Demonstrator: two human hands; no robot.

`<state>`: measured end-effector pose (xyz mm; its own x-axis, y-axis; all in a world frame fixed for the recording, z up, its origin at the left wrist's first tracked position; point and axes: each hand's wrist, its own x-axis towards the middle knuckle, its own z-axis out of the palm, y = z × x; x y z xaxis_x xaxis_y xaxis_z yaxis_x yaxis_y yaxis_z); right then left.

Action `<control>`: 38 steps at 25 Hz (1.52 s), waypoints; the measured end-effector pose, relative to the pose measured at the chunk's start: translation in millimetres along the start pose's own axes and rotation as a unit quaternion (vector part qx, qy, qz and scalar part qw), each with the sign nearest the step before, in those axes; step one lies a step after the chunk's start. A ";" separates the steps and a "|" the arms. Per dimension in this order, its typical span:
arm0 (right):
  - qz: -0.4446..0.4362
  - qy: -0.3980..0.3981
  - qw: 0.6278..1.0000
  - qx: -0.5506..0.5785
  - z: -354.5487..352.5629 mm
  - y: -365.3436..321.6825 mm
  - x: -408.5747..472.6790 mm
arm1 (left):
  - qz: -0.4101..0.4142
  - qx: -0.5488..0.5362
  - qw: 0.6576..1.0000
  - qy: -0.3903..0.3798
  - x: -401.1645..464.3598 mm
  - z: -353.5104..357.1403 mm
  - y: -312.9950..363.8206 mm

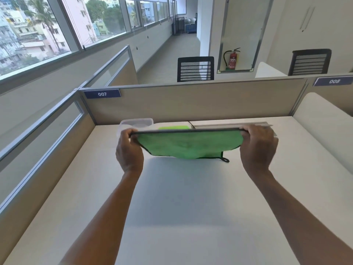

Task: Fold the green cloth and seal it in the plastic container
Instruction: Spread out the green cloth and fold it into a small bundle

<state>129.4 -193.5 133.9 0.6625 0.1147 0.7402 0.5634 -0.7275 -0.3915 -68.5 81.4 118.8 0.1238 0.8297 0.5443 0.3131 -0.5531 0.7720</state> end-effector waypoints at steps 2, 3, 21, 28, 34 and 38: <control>0.007 -0.052 0.999 0.010 -5.1 16.7 -43.1 | -0.008 0.015 0.999 -0.032 -31.7 -15.8 -27.5; 0.009 -0.082 0.997 0.012 -6.8 24.3 -64.3 | -0.015 0.023 0.998 -0.052 -46.9 -24.0 -41.3; 0.216 -0.284 0.931 0.072 26.8 32.0 -94.6 | -0.093 0.104 0.965 -0.223 -53.3 -18.5 -110.5; 0.220 -0.376 0.900 0.014 101.2 45.4 -62.4 | -0.132 0.196 0.911 -0.337 -15.9 39.7 -130.6; 0.216 -0.394 0.893 -0.003 142.8 50.1 -53.7 | -0.135 0.224 0.893 -0.366 -1.3 74.4 -149.4; 0.201 -0.408 0.890 -0.033 160.0 59.2 -54.4 | -0.092 0.254 0.880 -0.390 5.8 92.4 -158.5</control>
<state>205.7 -134.6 -17.0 0.9571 0.2692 -0.1070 0.1868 -0.8558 -0.4825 -30.4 180.8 -30.7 0.5745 0.8099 -0.1188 0.7512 -0.4641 0.4693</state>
